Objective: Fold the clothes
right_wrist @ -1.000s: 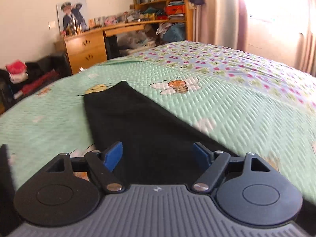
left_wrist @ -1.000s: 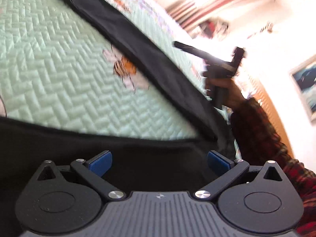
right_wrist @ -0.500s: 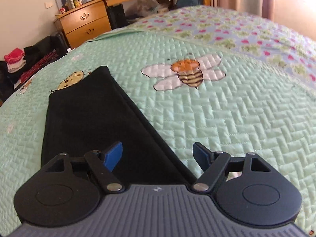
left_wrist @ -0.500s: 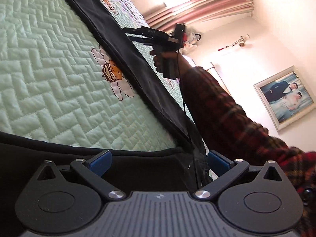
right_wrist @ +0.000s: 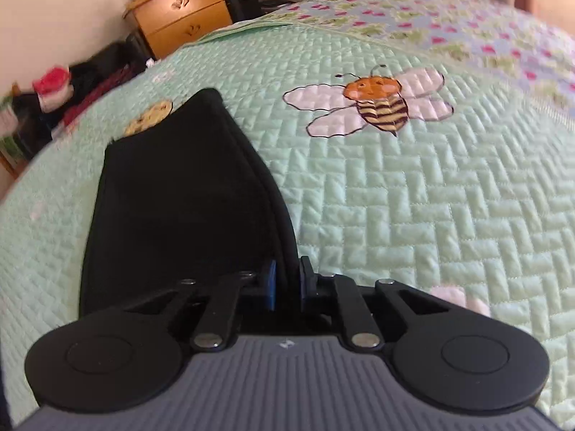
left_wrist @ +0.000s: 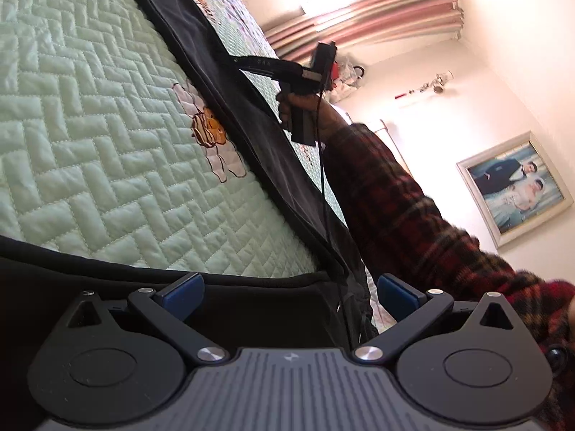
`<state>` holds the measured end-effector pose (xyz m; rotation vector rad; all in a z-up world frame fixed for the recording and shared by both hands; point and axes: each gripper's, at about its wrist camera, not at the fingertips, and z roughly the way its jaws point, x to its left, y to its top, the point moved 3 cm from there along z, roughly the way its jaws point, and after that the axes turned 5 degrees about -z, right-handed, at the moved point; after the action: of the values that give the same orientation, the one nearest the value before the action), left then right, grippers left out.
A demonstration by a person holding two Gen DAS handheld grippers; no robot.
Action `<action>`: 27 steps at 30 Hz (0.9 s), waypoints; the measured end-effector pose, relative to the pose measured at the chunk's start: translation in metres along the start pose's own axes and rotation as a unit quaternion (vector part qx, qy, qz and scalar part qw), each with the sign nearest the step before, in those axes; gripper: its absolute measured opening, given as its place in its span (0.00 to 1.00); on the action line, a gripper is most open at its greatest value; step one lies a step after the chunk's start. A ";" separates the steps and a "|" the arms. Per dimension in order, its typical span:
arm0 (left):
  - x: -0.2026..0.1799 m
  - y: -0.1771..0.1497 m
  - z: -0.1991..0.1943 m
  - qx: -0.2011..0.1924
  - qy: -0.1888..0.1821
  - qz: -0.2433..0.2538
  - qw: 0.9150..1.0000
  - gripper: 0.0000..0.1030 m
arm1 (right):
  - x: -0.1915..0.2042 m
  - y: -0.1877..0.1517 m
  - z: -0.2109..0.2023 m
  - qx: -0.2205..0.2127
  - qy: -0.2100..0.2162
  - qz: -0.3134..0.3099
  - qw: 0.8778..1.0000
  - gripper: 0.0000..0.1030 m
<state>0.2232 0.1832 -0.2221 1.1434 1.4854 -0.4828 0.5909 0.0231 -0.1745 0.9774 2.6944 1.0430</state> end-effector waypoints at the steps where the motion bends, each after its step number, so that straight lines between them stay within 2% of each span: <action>1: 0.000 0.000 -0.001 -0.003 0.002 -0.002 1.000 1.00 | 0.006 -0.001 -0.001 -0.001 -0.014 -0.010 1.000 0.11; 4: -0.001 0.001 -0.005 -0.015 0.013 -0.009 1.000 1.00 | 0.029 0.001 -0.011 -0.015 -0.072 -0.045 0.996 0.09; 8: -0.006 0.002 -0.016 -0.041 0.051 -0.015 0.998 1.00 | 0.081 0.007 -0.036 -0.037 -0.162 -0.104 0.981 0.08; 11: -0.017 0.001 -0.037 -0.073 0.074 -0.009 0.995 1.00 | 0.150 -0.004 -0.075 -0.071 -0.178 -0.166 0.967 0.07; 13: -0.025 -0.001 -0.060 -0.102 0.061 -0.012 0.993 1.00 | 0.208 -0.030 -0.111 -0.099 -0.173 -0.207 0.958 0.07; 14: -0.029 -0.003 -0.073 -0.116 0.054 -0.014 0.992 1.00 | 0.238 -0.048 -0.128 -0.111 -0.177 -0.236 0.949 0.07; 16: -0.037 -0.012 -0.099 -0.138 0.045 -0.018 0.989 1.00 | 0.300 -0.093 -0.165 -0.128 -0.160 -0.271 0.941 0.07; 18: -0.039 -0.031 -0.119 -0.149 0.040 -0.029 0.988 1.00 | 0.353 -0.151 -0.185 -0.128 -0.159 -0.347 0.915 0.07; 19: -0.040 -0.041 -0.130 -0.154 0.037 -0.034 0.987 1.00 | 0.367 -0.174 -0.184 -0.115 -0.157 -0.360 0.913 0.08; 21: -0.042 -0.059 -0.145 -0.157 0.044 -0.044 0.986 1.00 | 0.391 -0.219 -0.177 -0.086 -0.152 -0.377 0.909 0.10; 24: -0.048 -0.082 -0.159 -0.150 0.071 -0.053 0.985 1.00 | 0.410 -0.249 -0.183 -0.100 -0.144 -0.349 0.921 0.15; 25: -0.052 -0.088 -0.161 -0.147 0.080 -0.053 0.984 1.00 | 0.414 -0.252 -0.190 -0.114 -0.138 -0.333 0.926 0.22; 26: -0.056 -0.093 -0.161 -0.145 0.086 -0.054 0.984 1.00 | 0.418 -0.254 -0.198 -0.130 -0.132 -0.316 0.931 0.33; 27: -0.060 -0.095 -0.158 -0.140 0.096 -0.051 0.984 1.00 | 0.417 -0.252 -0.205 -0.143 -0.119 -0.282 0.941 0.38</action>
<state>0.0533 0.2466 -0.1514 0.9126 1.7244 -0.2265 0.0650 0.0129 -0.1198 0.2306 2.3112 1.0583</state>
